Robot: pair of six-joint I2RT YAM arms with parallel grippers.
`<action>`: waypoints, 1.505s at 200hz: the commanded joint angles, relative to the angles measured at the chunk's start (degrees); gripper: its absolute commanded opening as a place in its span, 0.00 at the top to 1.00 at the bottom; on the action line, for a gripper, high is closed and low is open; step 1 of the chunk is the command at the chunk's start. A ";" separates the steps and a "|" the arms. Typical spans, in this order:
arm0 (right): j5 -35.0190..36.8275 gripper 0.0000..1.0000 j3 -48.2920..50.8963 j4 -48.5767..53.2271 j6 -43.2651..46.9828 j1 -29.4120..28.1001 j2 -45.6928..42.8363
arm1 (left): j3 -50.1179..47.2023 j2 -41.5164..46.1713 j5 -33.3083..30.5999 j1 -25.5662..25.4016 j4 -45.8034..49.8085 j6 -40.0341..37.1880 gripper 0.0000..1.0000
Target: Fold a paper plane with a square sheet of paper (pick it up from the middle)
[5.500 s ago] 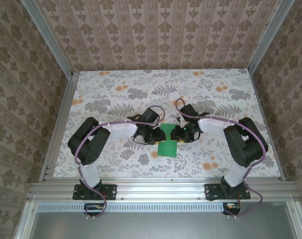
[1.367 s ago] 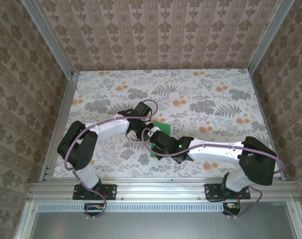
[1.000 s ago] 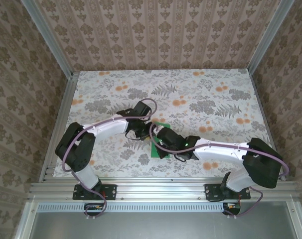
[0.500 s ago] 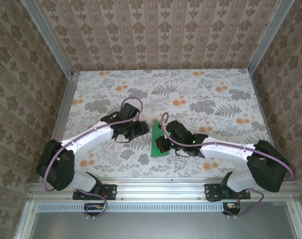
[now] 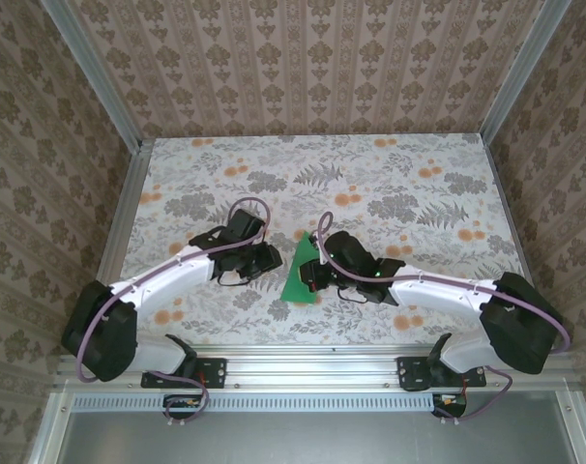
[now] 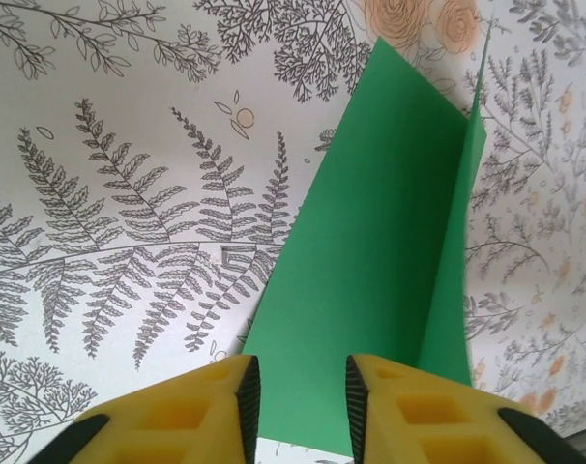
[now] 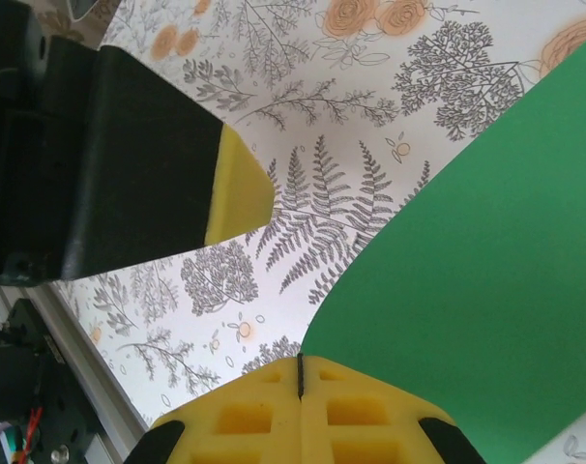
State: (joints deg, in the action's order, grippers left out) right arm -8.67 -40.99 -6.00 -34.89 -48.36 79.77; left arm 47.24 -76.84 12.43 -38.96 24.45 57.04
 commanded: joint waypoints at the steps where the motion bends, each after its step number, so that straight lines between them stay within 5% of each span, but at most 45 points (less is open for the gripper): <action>1: -2.58 1.00 2.09 -4.11 -3.58 0.41 3.47 | -1.33 0.60 1.37 -1.33 0.37 0.13 0.74; 51: -4.66 1.00 3.88 -9.58 -6.81 0.89 6.42 | -1.54 -3.28 0.34 -5.27 -0.96 2.91 0.89; 108: -6.37 1.00 4.35 -9.07 -3.26 0.98 5.23 | -1.89 -3.84 -0.09 -3.39 -6.35 8.49 0.50; 164: -6.25 1.00 4.59 -8.54 0.23 0.90 4.03 | 0.43 -10.82 7.26 -1.70 -12.71 11.06 0.45; 239: -3.79 0.98 4.06 -5.04 5.09 0.91 2.48 | 3.04 -15.67 10.89 -1.96 -15.39 11.26 0.59; 301: 0.13 0.88 1.98 2.07 11.76 0.49 0.30 | 6.55 -17.45 11.39 -2.08 -12.23 9.12 0.92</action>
State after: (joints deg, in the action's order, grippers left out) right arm -11.66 -36.80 -8.38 -27.92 -47.77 82.43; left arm 50.83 -93.34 22.79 -40.84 10.04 67.55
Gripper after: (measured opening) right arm 0.080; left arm 0.126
